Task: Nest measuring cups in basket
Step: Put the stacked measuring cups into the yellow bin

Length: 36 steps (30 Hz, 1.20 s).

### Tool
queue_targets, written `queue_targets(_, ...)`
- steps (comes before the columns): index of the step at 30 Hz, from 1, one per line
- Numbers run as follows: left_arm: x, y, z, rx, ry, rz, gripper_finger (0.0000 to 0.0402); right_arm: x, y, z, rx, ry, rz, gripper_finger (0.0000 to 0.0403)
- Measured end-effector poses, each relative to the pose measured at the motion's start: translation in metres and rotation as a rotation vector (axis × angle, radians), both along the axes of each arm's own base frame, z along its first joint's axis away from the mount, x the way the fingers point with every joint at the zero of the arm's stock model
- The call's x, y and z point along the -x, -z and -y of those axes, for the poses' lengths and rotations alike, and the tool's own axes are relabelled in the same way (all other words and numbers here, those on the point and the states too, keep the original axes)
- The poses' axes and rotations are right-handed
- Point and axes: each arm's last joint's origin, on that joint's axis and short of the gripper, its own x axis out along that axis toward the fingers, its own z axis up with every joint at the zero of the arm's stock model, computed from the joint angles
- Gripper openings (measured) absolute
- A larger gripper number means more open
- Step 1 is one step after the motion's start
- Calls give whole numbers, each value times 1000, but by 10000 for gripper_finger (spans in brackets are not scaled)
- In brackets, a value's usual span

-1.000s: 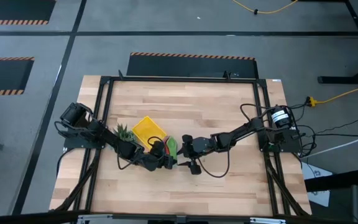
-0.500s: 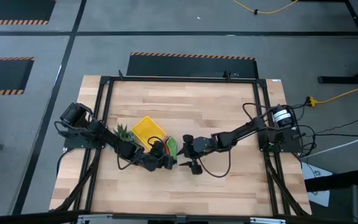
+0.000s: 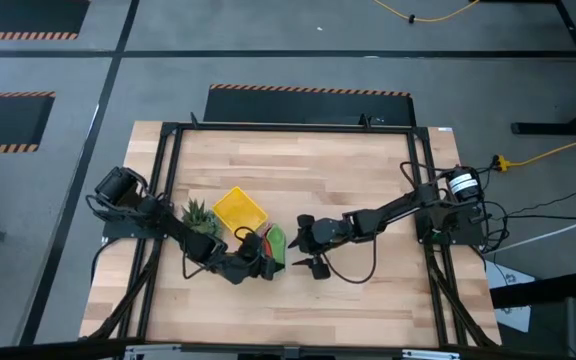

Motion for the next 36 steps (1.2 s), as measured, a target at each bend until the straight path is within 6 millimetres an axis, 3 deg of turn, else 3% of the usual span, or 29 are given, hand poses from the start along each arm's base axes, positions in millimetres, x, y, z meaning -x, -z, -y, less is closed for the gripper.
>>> queue_targets(11,0,-4,2,-5,-36,42,63,-2,-2,0,-6,0,28,248)
queue_targets(15,3,-14,3,-24,-54,82,63,-2,-3,-1,-10,0,42,248)
queue_targets(24,25,-53,7,-132,-126,165,63,-2,-3,0,-9,0,40,248)
queue_targets(30,43,-61,7,-206,-150,104,64,-2,-3,0,-9,0,41,248)
queue_targets(36,49,-61,2,-222,-158,62,64,-2,-3,0,-9,0,41,248)
